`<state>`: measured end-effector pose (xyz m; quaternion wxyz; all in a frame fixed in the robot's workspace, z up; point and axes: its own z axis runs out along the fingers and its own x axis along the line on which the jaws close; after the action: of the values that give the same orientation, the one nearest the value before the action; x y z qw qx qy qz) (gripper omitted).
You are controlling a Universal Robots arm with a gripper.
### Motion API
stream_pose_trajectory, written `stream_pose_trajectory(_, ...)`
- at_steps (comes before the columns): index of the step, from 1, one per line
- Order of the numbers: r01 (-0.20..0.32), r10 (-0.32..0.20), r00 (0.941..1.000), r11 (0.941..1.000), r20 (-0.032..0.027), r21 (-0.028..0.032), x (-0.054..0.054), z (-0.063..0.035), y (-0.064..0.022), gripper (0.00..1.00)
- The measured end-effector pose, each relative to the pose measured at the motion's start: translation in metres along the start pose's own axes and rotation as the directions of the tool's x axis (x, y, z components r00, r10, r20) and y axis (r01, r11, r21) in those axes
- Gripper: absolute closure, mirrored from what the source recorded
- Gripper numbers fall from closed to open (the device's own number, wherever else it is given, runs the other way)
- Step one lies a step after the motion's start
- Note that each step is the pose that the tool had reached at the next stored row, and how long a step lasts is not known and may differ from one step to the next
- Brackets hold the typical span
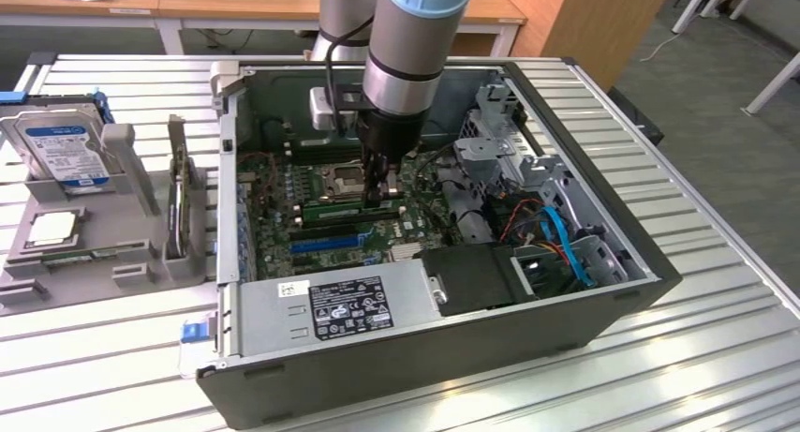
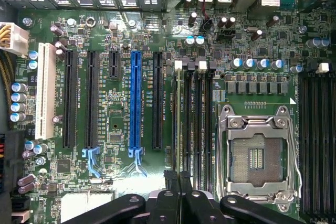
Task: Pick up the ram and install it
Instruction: 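Insert the ram into the slot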
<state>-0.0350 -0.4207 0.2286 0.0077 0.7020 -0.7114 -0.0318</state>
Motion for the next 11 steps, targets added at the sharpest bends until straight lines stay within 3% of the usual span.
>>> stream_pose_trajectory(11, 0.000, 0.000, 1.0000, 1.0000, 0.0001, 0.0001, 0.0000, 0.0002, 0.0000, 0.89)
